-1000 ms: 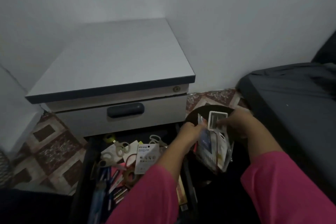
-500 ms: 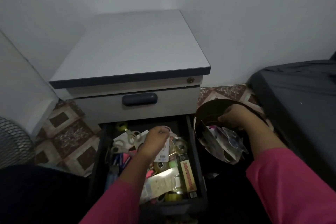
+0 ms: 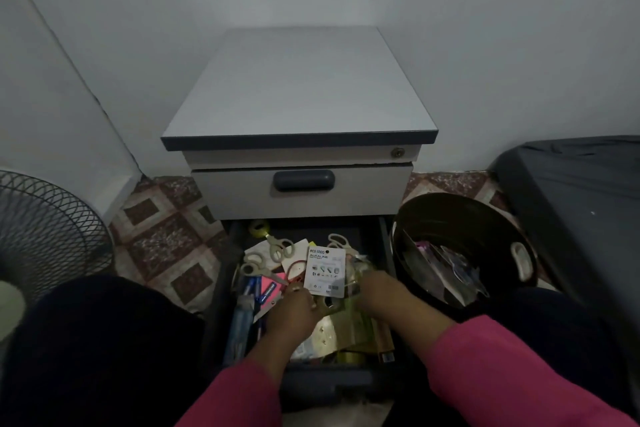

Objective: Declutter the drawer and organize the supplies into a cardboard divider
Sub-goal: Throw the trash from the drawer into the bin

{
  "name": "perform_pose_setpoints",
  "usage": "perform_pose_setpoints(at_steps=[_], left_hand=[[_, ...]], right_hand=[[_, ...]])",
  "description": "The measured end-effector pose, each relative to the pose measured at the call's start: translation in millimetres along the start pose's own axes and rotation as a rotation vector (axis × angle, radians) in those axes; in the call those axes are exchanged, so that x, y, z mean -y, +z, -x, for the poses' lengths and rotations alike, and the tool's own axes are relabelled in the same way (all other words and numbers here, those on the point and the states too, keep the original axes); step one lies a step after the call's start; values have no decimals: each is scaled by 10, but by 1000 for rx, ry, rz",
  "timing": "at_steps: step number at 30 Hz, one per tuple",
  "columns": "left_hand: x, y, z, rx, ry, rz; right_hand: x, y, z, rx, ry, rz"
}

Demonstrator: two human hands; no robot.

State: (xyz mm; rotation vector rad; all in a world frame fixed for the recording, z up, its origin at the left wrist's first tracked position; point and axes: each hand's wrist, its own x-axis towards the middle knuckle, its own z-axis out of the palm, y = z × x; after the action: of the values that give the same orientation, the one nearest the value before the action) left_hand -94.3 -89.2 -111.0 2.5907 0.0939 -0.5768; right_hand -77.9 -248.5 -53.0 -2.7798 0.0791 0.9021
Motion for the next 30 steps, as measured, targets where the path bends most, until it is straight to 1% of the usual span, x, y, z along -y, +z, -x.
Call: perform_pose_setpoints(at_steps=[2, 3, 5, 8, 11, 13, 17, 19, 21, 25, 27, 30], left_hand=[[1, 113, 13, 35, 29, -186], [-4, 156, 20, 50, 31, -213], [-13, 191, 10, 92, 27, -163], [21, 39, -58, 207, 37, -53], [114, -270, -175, 301, 54, -103], [205, -471, -261, 275, -27, -55], [239, -658, -368, 115, -116, 131], [190, -541, -386, 16, -123, 305], [84, -391, -331, -53, -167, 579], [-76, -213, -317, -122, -211, 815], [-92, -152, -376, -129, -197, 832], [-87, -43, -423, -94, -138, 738]], right_hand=[[70, 179, -48, -15, 18, 54], [95, 231, -53, -37, 46, 65], [131, 280, -46, -80, 124, 69], [116, 330, -80, -163, 154, 67], [89, 310, -141, -119, 156, 54], [73, 286, -170, -68, 124, 63], [48, 265, -206, -11, 114, 18], [50, 279, -229, -19, 119, 1], [66, 289, -248, -9, 110, -20], [86, 297, -294, 37, 142, -112], [69, 279, -311, 24, 176, -137], [24, 243, -344, -1, 237, -190]])
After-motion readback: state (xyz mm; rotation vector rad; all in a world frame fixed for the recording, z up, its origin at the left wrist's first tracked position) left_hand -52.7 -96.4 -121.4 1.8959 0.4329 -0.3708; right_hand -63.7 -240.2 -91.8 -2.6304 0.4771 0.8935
